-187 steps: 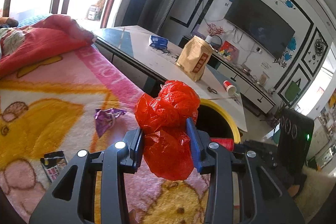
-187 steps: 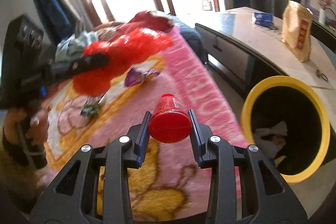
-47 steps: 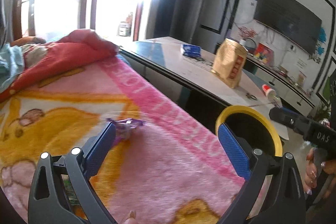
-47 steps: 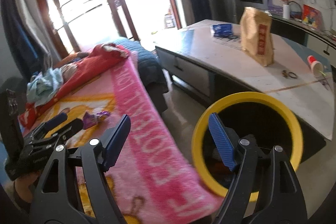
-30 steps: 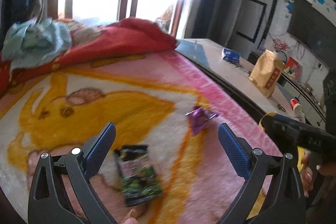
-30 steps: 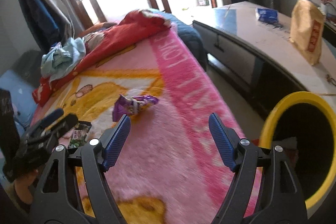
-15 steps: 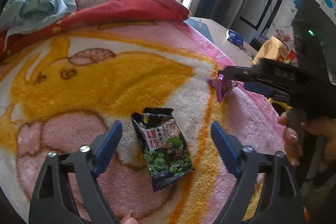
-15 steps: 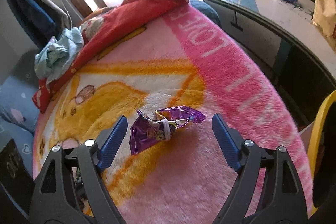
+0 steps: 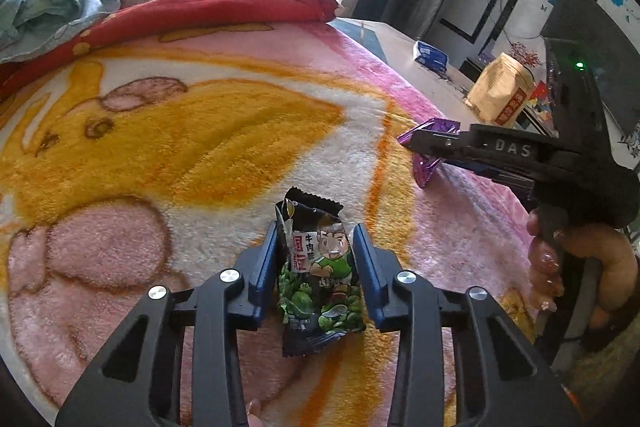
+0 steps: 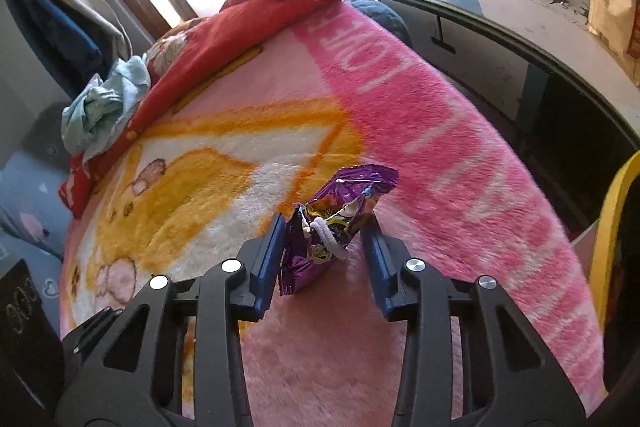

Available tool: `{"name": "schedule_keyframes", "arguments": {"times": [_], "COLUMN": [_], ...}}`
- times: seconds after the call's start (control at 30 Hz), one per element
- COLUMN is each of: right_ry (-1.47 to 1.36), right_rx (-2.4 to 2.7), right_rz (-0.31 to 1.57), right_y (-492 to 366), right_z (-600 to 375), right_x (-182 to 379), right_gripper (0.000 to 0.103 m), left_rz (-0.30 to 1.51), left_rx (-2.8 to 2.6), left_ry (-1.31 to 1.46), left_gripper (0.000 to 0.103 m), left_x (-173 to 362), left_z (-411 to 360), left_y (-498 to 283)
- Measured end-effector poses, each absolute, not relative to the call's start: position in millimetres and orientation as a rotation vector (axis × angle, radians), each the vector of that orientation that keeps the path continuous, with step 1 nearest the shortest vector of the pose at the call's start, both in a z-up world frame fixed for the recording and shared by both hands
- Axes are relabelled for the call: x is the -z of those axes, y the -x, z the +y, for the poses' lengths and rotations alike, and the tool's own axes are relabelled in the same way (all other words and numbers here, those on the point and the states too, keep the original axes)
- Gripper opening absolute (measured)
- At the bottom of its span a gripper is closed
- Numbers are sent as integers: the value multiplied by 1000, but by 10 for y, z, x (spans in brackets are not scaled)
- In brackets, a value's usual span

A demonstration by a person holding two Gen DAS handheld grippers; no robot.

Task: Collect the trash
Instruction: 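Carry the green snack packet and purple wrapper with both tools over the yellow bin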

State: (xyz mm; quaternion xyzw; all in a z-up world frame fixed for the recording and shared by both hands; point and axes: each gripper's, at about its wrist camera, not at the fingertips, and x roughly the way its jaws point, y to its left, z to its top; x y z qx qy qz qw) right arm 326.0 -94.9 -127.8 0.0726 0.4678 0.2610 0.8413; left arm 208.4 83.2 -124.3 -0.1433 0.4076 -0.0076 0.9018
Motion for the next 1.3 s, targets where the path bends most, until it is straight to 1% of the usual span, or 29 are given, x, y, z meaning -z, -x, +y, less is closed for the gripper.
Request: {"name": "schedule_keyframes", "arguments": {"times": [0.1, 0.4, 0.73, 0.93, 1.3], "right_ry": [-142, -152, -179, -205, -261], "right_rx": [-544, -497, -454, -420, -333], "right_rz": [965, 909, 826, 815, 792], "right_y": [-3206, -3084, -2945, -2917, -2847], "right_z": [-1080, -1589, -2092, -2354, -2881], "right_x": [1223, 1050, 811, 788, 791], "right_gripper": [31, 31, 31, 31, 31], "left_rz": [846, 850, 813, 792, 783], "left_rx": [42, 118, 208, 259, 352], "left_ry": [303, 322, 259, 219, 164], "left_gripper": [32, 31, 31, 31, 31], "left_x": [1241, 1202, 988, 853, 794], "left_z": [779, 530, 80, -185, -670], "left_y": [-2094, -2122, -2186, -2222, -2327]}}
